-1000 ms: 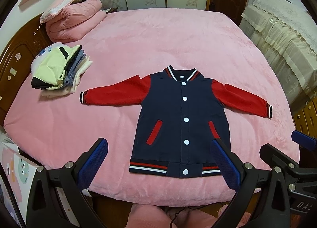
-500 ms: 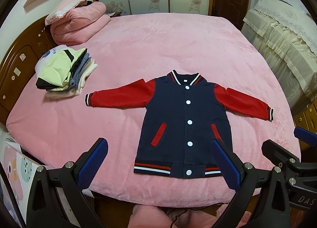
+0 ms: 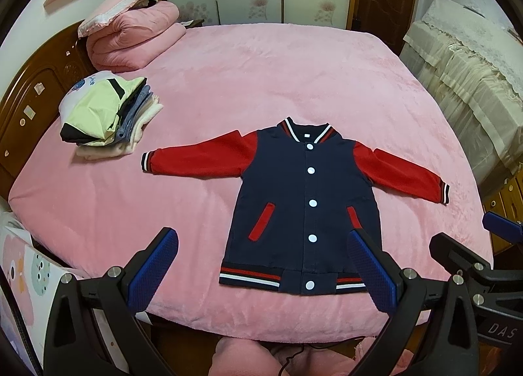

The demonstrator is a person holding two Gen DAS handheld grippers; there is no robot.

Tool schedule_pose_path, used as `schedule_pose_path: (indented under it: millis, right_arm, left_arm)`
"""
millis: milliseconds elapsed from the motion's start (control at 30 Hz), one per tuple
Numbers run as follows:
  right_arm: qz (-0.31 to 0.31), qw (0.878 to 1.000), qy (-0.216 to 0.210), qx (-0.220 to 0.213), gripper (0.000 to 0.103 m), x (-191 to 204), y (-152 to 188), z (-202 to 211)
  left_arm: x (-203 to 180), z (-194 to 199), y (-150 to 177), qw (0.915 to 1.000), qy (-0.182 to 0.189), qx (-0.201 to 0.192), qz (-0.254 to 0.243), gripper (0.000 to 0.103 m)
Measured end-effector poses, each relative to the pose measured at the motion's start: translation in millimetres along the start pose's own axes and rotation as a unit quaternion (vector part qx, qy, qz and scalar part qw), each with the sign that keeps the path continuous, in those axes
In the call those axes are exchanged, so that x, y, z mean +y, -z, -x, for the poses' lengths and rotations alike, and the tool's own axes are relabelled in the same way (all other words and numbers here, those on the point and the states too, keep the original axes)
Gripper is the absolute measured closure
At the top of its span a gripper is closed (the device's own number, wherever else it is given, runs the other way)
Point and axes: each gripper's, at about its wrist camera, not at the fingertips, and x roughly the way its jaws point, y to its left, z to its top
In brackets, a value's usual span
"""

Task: Fold large clothes
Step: 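Grasp the red sleeve cuff nearest the left tool with the left tool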

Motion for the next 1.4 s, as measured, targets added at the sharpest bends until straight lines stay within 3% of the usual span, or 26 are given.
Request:
schedule_pose_path:
  millis: [300,467,567,700,833,967,1100,1200,1300,1400]
  right_arm:
    - [-0.007,1.000,-0.002,0.013,0.004,-2.9,1.3,-5.7]
    - [-0.029,0.998,-0.029,0.046,0.004,-4.4,4.4,-22.7]
    - [-0.032,0.996,-0.055,0.069,0.004,-0.3,7.7,-38.6]
    - [0.018,0.995,-0.043,0.091,0.004,20.9,14.1,-63.7]
    - [0.050,0.988,-0.073,0.124,0.004,45.7,20.5,-90.2]
    - [0.086,0.988,-0.108,0.072,0.004,78.4,21.0,-101.3]
    - [0.098,0.983,-0.154,0.010,0.004,109.4,12.3,-115.2]
    - [0.089,0.981,-0.171,-0.020,0.004,133.6,-1.4,-134.1]
    - [0.065,0.983,-0.173,-0.021,0.004,158.3,-24.6,-163.0]
    - [0.038,0.984,-0.169,-0.032,0.005,178.6,-47.3,-186.9]
  left_arm:
    - [-2.3,-6.6,5.4,0.9999,0.000,0.015,-0.004,0.001]
    - [4.3,-21.3,17.6,0.9984,-0.007,0.057,0.003,0.001]
    - [21.0,-33.7,26.7,0.9950,-0.002,0.093,0.035,0.001]
    - [50.5,-59.8,51.2,0.9823,0.006,0.164,0.091,0.001]
    - [92.3,-83.7,81.3,0.9606,0.012,0.215,0.176,0.001]
    - [135.2,-106.5,102.1,0.9515,0.003,0.208,0.227,0.001]
    - [182.5,-144.3,97.6,0.9480,0.007,0.183,0.260,0.001]
    - [218.2,-177.3,74.2,0.9476,0.017,0.154,0.280,0.001]
    - [253.6,-210.4,40.3,0.9531,0.019,0.120,0.277,0.001]
    - [286.7,-247.0,5.1,0.9513,0.058,0.090,0.289,0.001]
